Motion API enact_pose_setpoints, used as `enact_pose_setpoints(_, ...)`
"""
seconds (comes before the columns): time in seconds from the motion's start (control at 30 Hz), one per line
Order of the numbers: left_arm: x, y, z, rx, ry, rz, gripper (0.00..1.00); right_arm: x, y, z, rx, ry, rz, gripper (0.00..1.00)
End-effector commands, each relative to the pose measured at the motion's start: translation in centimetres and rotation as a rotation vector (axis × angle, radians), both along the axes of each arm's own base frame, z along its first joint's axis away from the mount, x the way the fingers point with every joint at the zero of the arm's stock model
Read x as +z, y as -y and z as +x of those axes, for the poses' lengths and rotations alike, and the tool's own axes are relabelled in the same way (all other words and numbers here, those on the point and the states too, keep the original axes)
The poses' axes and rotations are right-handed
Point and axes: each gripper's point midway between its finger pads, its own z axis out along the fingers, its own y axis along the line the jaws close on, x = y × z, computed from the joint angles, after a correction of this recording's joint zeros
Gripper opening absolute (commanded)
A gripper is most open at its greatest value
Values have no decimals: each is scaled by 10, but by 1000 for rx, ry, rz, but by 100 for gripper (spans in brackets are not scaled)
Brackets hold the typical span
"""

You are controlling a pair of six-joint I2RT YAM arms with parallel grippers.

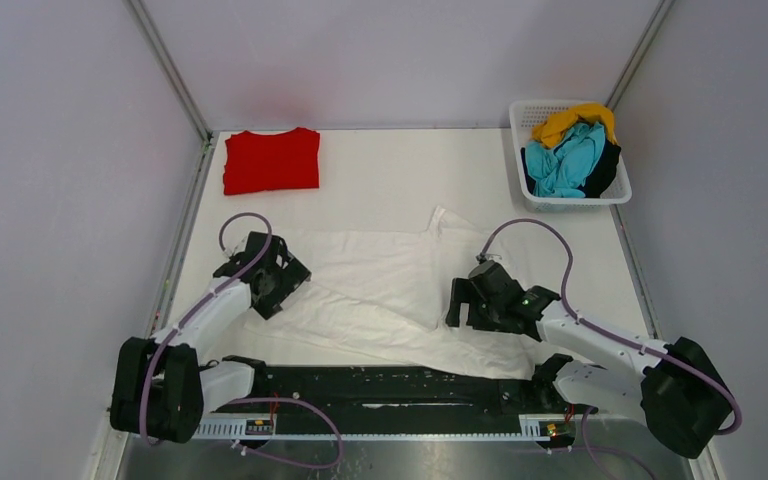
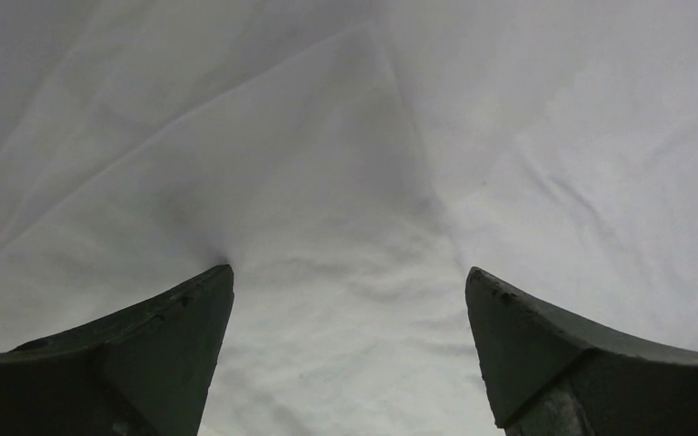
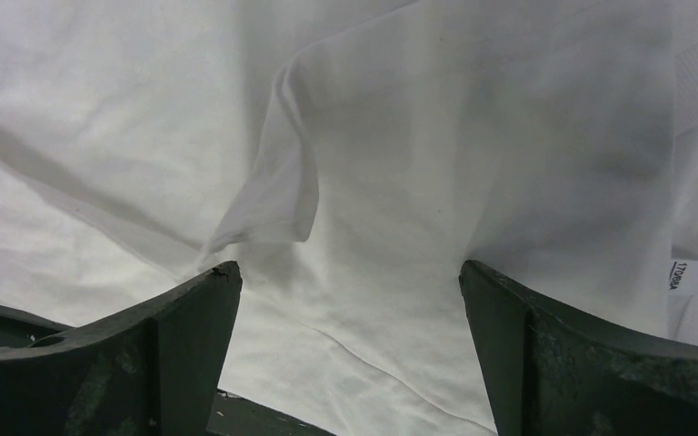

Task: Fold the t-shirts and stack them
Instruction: Fold the flattened tshirt in 1/3 of the way

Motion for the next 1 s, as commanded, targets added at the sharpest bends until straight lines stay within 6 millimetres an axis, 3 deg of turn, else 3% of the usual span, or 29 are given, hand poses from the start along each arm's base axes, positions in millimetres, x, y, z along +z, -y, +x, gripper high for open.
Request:
enact_pose_setpoints(0.0, 2, -19, -27, 38, -50, 77, 99, -6, 23, -8, -32, -30, -92, 100)
enact_pose_setpoints(0.07, 13, -23, -25, 46, -24, 93, 99, 0, 26, -5, -30, -16, -107, 99)
enact_pose_setpoints(0.17, 43, -31, -4, 72, 70, 137, 99, 18, 26, 9, -27, 37, -106, 99)
enact_pose_setpoints(0.33, 102, -42, 64, 58, 234, 195, 99, 56, 38, 47, -109, 167, -138, 98)
enact_pose_setpoints(0.43, 111, -50, 115, 43, 248, 189, 99, 72, 41, 67, -123, 204, -145, 98)
enact_pose_setpoints(0.57, 97, -60, 178, -37, 185, 188, 99, 84, 35, 90, -129, 223, -100, 98)
enact_pose_setpoints(0.63, 73, -71, 199, -66, 109, 216, 96, 85, 30, 97, -107, 226, -87, 98)
enact_pose_setpoints(0.73, 43, -85, 212, -98, 1, 237, 89, 86, 30, 106, -95, 223, -103, 98)
enact_pose_setpoints(0.83, 19, -84, 220, -148, -57, 210, 82, 89, 32, 120, -105, 228, -118, 98)
enact_pose_setpoints(0.97, -8, -79, 206, -183, -161, 177, 62, 86, 36, 135, -111, 209, -137, 98)
